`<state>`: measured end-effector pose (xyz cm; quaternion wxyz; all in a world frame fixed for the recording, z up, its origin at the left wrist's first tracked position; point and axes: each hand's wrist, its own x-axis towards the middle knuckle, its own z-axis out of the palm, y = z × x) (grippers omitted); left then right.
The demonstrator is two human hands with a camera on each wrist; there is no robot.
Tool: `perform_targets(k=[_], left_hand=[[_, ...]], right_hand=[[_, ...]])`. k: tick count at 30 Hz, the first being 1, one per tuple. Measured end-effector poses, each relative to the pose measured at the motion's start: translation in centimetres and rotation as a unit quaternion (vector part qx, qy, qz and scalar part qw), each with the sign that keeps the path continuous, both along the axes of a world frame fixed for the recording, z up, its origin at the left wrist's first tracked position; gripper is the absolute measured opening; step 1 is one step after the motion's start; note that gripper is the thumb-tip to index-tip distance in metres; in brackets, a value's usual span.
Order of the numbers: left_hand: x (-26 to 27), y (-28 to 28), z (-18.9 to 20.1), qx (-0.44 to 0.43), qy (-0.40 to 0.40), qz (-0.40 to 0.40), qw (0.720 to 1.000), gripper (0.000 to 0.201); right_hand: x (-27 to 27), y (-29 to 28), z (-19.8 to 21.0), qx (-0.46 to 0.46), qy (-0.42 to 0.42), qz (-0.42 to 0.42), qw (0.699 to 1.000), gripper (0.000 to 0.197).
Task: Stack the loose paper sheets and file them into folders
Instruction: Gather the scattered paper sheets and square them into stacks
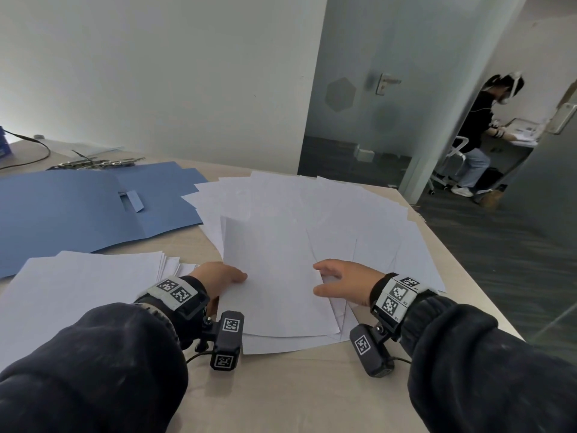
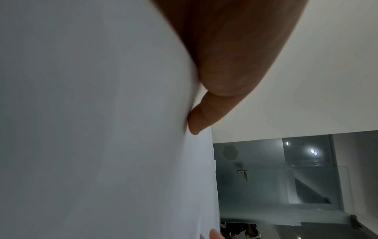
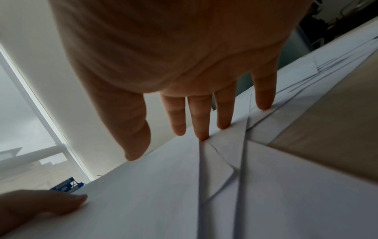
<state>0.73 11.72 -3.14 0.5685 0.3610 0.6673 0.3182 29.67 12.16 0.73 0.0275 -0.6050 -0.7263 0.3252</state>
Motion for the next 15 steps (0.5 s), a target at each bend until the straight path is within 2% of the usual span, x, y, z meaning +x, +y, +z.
perform_targets(k=[1, 3, 5, 6, 9, 11, 13, 14, 15], left_hand=[[-0.1, 0.1, -0.1, 0.006, 0.002, -0.002, 1.0, 0.036], [-0.4, 0.7, -0.7, 0.017, 0.0, -0.005, 1.0, 0.049], [-0.3, 0.7, -0.9, 0.033, 0.003, -0.013, 0.999, 0.062], [-0.2, 0.5, -0.8, 0.048, 0.007, -0.014, 0.999, 0.062], [-0.3, -0.1, -0.3, 0.063, 0.012, -0.007, 0.998, 0.044], [-0.6, -0.4, -0.3, 0.039, -0.039, -0.007, 0.998, 0.035], [-1.1, -0.4, -0.5, 0.025, -0.07, -0.013, 0.997, 0.038], [-1.3, -0.3, -0.6, 0.026, -0.076, -0.013, 0.997, 0.041], [-1.5, -0.2, -0.7, 0.027, -0.084, -0.013, 0.996, 0.044]], right_hand=[[0.0, 0.1, 0.0, -0.005, 0.013, -0.003, 1.0, 0.069], [0.1, 0.8, -0.4, 0.02, 0.008, -0.038, 0.999, 0.066], [0.6, 1.6, -0.7, 0.055, 0.016, -0.126, 0.99, 0.066], [0.8, 2.0, -0.8, 0.064, 0.038, -0.176, 0.982, 0.066], [1.7, 2.9, -0.7, 0.055, 0.144, -0.308, 0.939, 0.069], [2.2, 3.5, -0.9, 0.039, 0.203, -0.37, 0.906, 0.073], [2.5, 3.8, -1.3, 0.013, 0.252, -0.407, 0.878, 0.076], [2.6, 4.0, -1.7, -0.004, 0.286, -0.413, 0.865, 0.07], [2.6, 4.2, -2.1, -0.017, 0.324, -0.415, 0.85, 0.055]])
